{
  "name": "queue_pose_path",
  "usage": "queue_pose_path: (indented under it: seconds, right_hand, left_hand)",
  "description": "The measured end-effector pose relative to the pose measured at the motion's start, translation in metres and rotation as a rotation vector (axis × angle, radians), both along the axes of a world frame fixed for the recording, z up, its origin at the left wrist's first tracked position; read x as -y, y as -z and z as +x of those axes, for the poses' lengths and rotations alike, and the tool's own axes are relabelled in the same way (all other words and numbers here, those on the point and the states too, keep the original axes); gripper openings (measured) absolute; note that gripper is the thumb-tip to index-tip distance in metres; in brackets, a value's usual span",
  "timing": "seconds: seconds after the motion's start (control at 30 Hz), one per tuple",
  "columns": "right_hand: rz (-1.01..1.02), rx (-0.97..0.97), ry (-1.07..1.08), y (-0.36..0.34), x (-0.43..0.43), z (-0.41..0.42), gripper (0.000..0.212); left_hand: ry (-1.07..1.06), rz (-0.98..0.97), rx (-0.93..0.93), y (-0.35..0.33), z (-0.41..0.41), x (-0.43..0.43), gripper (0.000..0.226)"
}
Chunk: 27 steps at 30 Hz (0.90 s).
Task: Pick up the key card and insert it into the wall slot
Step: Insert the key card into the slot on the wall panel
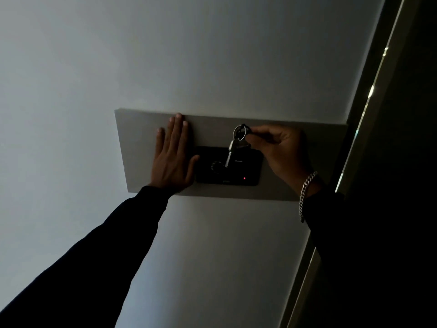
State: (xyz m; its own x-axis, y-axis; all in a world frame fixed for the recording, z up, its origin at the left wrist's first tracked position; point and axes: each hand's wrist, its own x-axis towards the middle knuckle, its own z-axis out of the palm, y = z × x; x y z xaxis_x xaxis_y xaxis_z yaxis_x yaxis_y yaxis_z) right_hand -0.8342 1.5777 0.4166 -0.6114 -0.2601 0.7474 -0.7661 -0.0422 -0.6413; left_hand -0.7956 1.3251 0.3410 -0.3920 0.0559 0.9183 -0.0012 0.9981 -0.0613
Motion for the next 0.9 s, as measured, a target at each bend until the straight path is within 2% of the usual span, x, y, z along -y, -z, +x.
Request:
queue_pose_path:
  seconds: [0.27,0.5,0.7,0.8,0.9]
  right_hand:
    - [0.043,0.08,0.032,0.005,0.012,-0.019,0.012]
    - [0.143,0.134,0.125,0.012,0.019,-0.031,0.01]
    - [0.274,-0.035,0.278,0.01,0.013,-0.027,0.027]
    - [0.419,-0.37,0.379,-0.004,0.013,-0.02,0.04]
    - [0.569,-0.588,0.379,-0.016,0.02,-0.015,0.03]
  left_hand:
    - [-0.16,-0.136,-0.058,0.002,-0.015,0.018,0.073]
    - [-0.153,-0.155,-0.098,0.003,-0.018,0.02,0.073]
    - [-0.14,-0.152,-0.103,0.002,-0.017,0.02,0.072]
    - [-0.147,-0.152,-0.102,0.002,-0.016,0.02,0.073]
    - [-0.144,-0.153,-0.086,0.002,-0.015,0.02,0.073]
